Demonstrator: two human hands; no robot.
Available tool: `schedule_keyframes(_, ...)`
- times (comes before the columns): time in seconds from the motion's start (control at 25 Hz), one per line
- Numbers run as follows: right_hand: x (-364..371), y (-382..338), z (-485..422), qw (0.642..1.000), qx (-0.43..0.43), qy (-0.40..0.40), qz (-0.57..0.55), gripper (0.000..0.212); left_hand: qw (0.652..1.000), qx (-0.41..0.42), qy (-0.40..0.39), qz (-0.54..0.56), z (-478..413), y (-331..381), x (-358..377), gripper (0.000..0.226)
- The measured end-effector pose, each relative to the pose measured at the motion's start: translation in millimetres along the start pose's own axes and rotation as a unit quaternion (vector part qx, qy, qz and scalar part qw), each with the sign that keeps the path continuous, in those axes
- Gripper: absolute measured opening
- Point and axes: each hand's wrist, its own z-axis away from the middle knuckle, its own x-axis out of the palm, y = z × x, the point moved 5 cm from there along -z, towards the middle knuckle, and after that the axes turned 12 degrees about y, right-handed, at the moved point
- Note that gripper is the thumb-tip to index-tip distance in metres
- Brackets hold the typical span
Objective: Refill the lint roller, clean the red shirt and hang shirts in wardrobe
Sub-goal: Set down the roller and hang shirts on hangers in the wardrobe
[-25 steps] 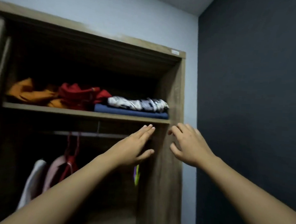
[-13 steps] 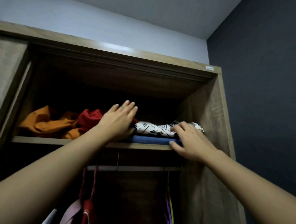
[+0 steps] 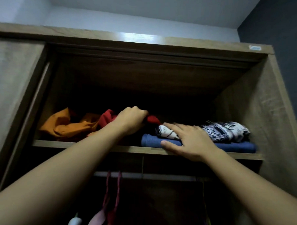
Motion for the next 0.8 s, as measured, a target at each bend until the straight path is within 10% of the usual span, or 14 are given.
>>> schedule_keyframes(0.24,-2,1,0,0.999,-0.012,0.028,-0.017,0.085,0.944,-0.180,0.211,0.177,-28,-51,-41,0.035)
schedule_keyframes(0.36,-13,7,-1,0.999,-0.009,0.042,0.001,0.090,0.971,-0.153,-0.019,0.185,-27,-41,-20,0.074)
schedule_keyframes(0.48,-16,11,-4,0.999,0.009,0.046,0.016,0.094,0.919,-0.157,-0.256,0.256,-3,-19,4,0.100)
schedule_keyframes(0.8,-7,22,-5,0.990,0.086,-0.106,0.026,0.061,0.981,-0.111,0.014,0.160,-16,-43,-22,0.062)
